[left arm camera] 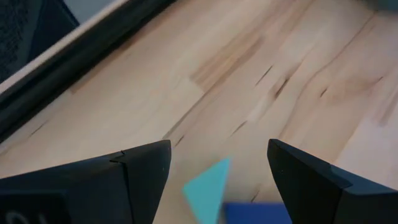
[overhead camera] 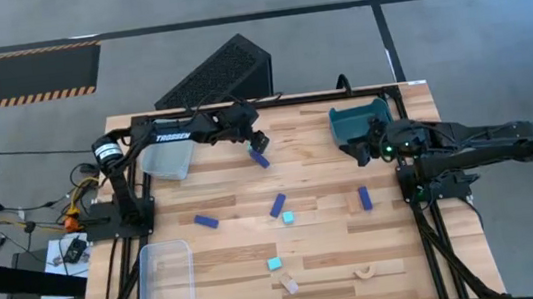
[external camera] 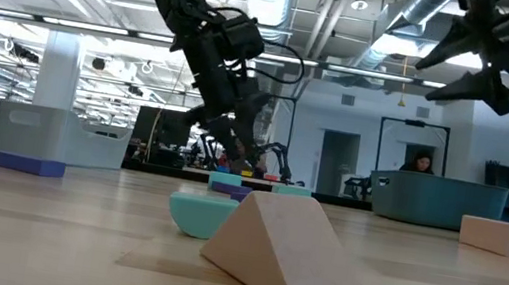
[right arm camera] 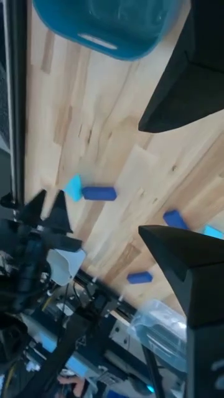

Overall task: Sort & place blocks by color
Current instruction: Put the light blue block into the dark green bin

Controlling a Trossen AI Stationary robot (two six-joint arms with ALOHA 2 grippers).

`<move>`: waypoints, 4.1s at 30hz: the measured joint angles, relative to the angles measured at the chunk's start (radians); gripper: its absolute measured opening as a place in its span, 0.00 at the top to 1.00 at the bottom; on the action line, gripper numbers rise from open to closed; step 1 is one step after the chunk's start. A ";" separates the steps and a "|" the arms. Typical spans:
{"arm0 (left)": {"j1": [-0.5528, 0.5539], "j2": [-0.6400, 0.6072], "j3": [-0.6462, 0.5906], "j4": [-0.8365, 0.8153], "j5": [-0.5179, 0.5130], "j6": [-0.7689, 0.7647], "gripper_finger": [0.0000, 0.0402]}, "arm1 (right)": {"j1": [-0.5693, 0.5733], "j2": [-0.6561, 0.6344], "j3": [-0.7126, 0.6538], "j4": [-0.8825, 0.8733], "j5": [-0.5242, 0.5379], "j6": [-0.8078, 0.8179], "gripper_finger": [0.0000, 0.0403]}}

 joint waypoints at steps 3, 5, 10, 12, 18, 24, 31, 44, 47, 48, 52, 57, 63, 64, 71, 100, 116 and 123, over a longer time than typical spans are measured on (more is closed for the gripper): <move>0.015 0.021 0.000 -0.033 0.005 0.012 0.37 | -0.004 0.000 0.000 0.000 0.008 0.000 0.30; 0.026 0.047 -0.001 -0.042 0.017 0.014 0.37 | -0.009 0.000 0.000 0.000 0.018 0.000 0.30; 0.038 0.082 0.001 -0.050 0.037 -0.001 0.37 | -0.023 0.000 0.000 0.006 0.029 0.003 0.30; 0.037 0.086 -0.003 -0.056 0.036 0.005 0.37 | -0.023 0.000 0.000 0.007 0.029 0.005 0.30; 0.040 0.085 -0.003 -0.071 0.043 0.055 0.37 | -0.023 0.000 0.000 0.008 0.029 0.007 0.30; 0.049 0.085 -0.005 -0.078 0.045 0.104 0.37 | -0.023 0.000 0.000 0.013 0.029 0.008 0.30; 0.078 0.085 -0.031 -0.087 0.051 0.155 0.43 | -0.023 0.000 0.000 0.038 0.035 0.007 0.30; 0.116 0.084 -0.017 -0.041 0.215 0.189 0.76 | -0.008 0.000 0.001 0.157 0.028 -0.007 0.30; 0.100 0.084 0.018 -0.039 0.220 0.192 0.76 | 0.009 0.000 0.022 0.155 0.028 -0.032 0.30; 0.093 0.084 0.033 -0.039 0.220 0.197 0.76 | 0.014 0.000 0.031 0.157 0.027 -0.041 0.30; 0.053 0.084 0.109 -0.021 0.220 0.218 0.76 | 0.030 0.000 0.081 0.109 0.028 -0.069 0.30; 0.004 0.084 0.163 0.151 0.277 0.221 0.74 | 0.030 0.000 0.170 0.011 0.027 -0.114 0.30; -0.029 0.084 0.164 0.395 0.290 0.150 0.73 | 0.030 0.000 0.274 -0.111 0.027 -0.160 0.30; -0.032 0.084 0.164 0.426 0.290 0.139 0.73 | 0.030 0.000 0.288 -0.130 0.027 -0.161 0.30; -0.073 0.207 0.296 0.501 0.291 0.081 0.73 | 0.033 -0.001 0.352 -0.228 0.025 -0.164 0.30; -0.130 0.707 1.015 0.123 0.189 0.048 0.69 | 0.064 0.000 0.385 -0.292 0.085 -0.145 0.30; -0.130 0.707 1.015 0.276 0.336 0.073 0.66 | 0.066 0.075 0.386 -0.258 0.089 -0.115 0.30; -0.109 0.661 1.015 0.113 0.251 0.097 0.67 | 0.066 0.090 0.386 -0.242 0.096 -0.114 0.30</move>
